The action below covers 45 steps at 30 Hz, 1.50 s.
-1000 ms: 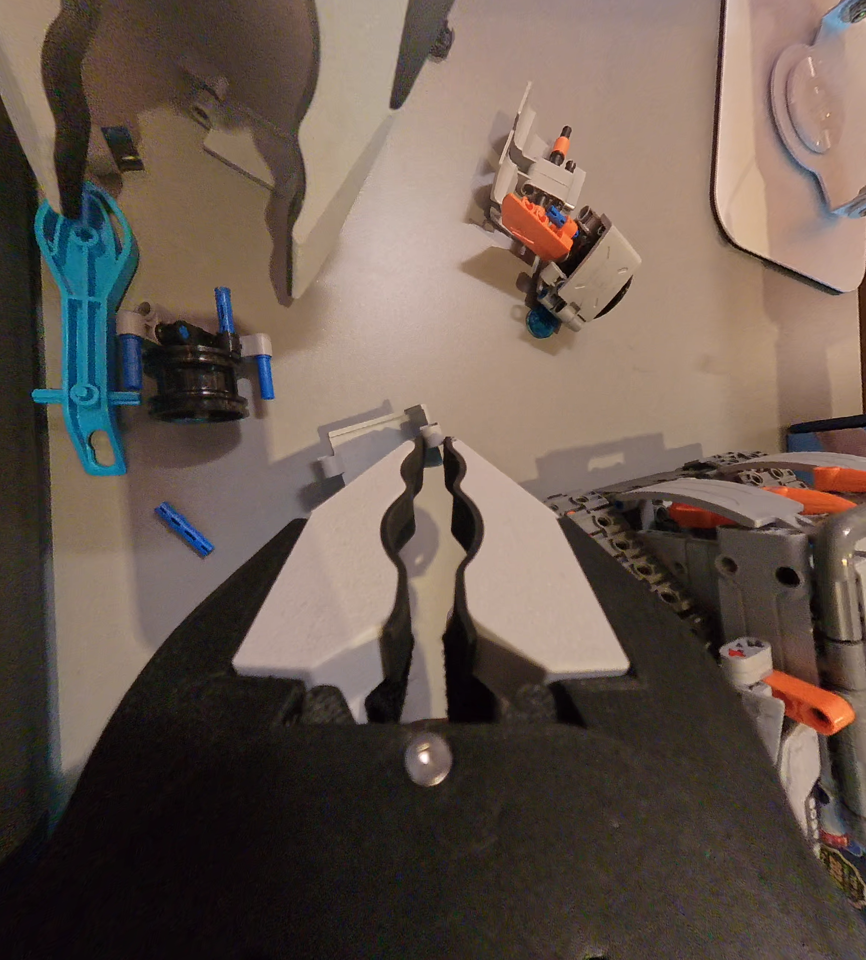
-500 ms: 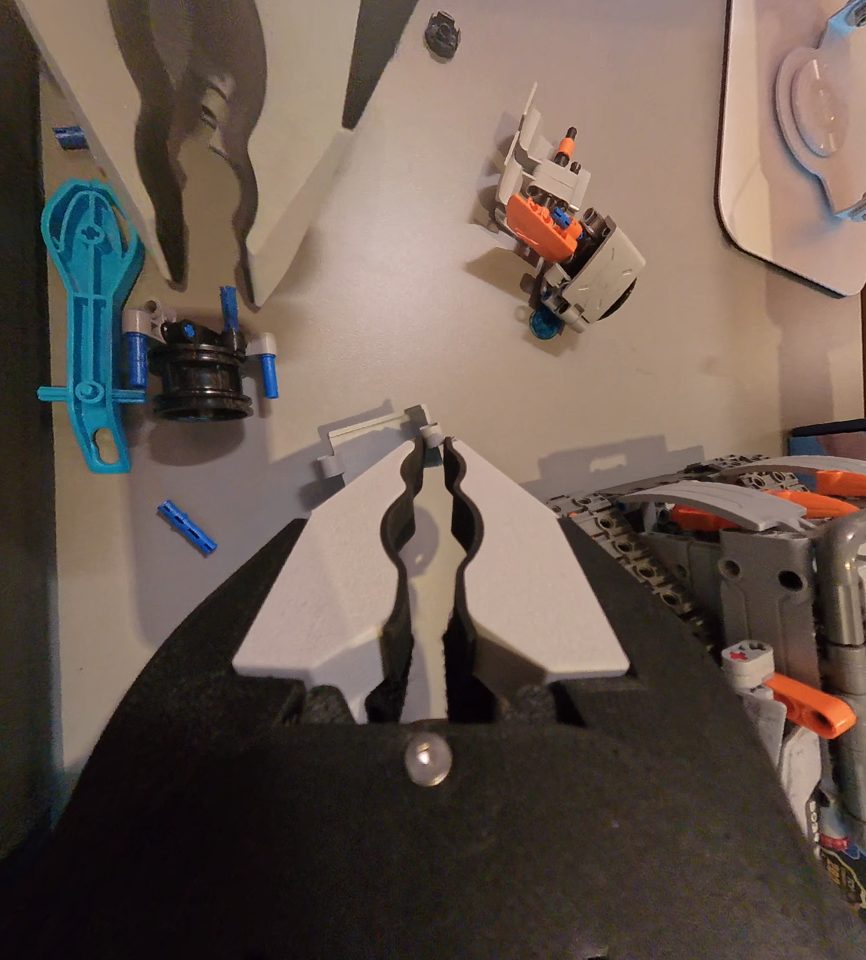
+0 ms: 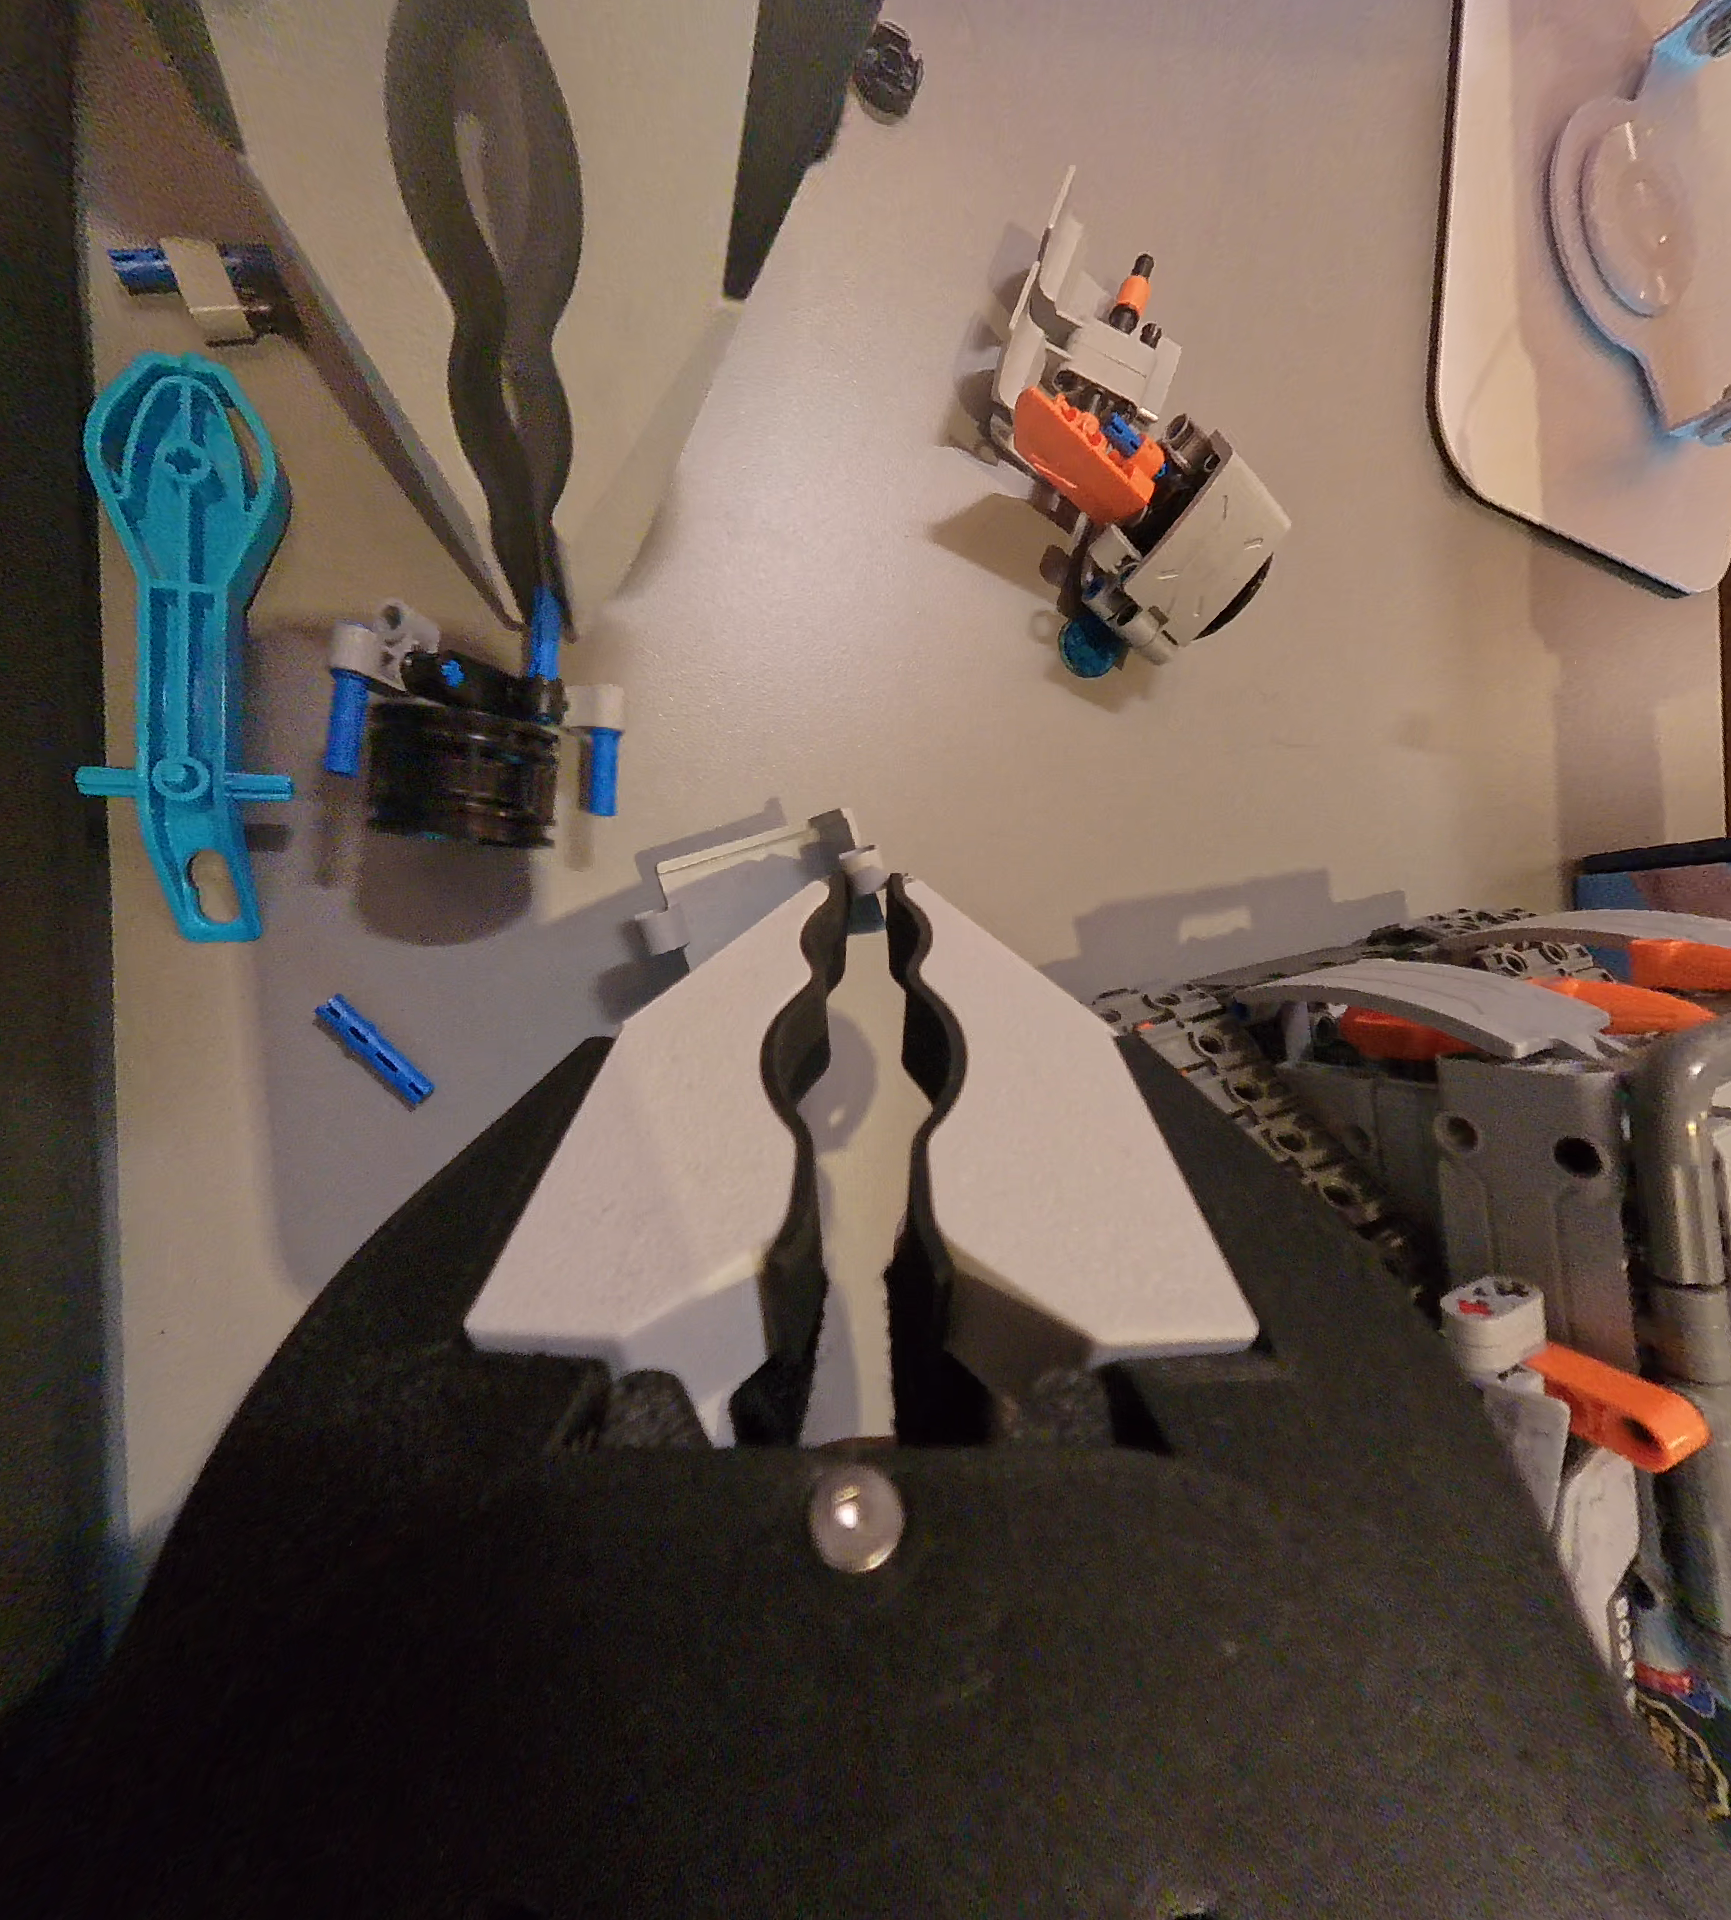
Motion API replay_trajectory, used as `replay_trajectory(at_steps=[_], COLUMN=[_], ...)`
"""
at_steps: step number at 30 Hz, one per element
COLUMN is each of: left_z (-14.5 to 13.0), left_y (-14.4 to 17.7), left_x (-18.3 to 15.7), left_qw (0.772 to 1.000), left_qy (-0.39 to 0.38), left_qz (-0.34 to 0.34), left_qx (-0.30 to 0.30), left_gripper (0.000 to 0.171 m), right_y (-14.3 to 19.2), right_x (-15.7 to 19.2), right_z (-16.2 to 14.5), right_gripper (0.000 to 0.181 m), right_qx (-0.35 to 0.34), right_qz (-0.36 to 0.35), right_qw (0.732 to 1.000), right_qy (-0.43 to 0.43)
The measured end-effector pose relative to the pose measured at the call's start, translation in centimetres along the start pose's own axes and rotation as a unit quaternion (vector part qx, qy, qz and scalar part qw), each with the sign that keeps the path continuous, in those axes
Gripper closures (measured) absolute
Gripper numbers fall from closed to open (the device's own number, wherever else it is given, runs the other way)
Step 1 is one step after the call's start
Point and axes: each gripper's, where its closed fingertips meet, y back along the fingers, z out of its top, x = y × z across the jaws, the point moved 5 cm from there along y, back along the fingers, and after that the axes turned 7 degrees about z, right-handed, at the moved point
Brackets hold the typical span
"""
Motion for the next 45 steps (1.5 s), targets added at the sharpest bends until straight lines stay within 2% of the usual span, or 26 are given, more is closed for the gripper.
replay_trajectory(at_steps=[10,31,45], left_z=[-0.4,-0.8,-1.5], left_y=[0.6,0.7,0.0], left_x=[1.0,0.3,1.5], left_qw=[1.000,0.999,1.000], left_qy=[-0.009,-0.028,-0.019], left_qz=[0.022,-0.022,0.020], left_qx=[-0.006,-0.025,-0.002], left_gripper=[0.169,0.169,0.163], right_y=[0.1,-0.2,-0.1], right_x=[-0.1,-0.3,-0.4], right_z=[-0.1,-0.3,-0.3], right_gripper=[0.177,0.177,0.177], right_qx=[-0.001,0.003,0.001], right_qz=[-0.003,-0.006,-0.013], right_qw=[1.000,1.000,1.000], right_qy=[0.001,-0.004,-0.002])
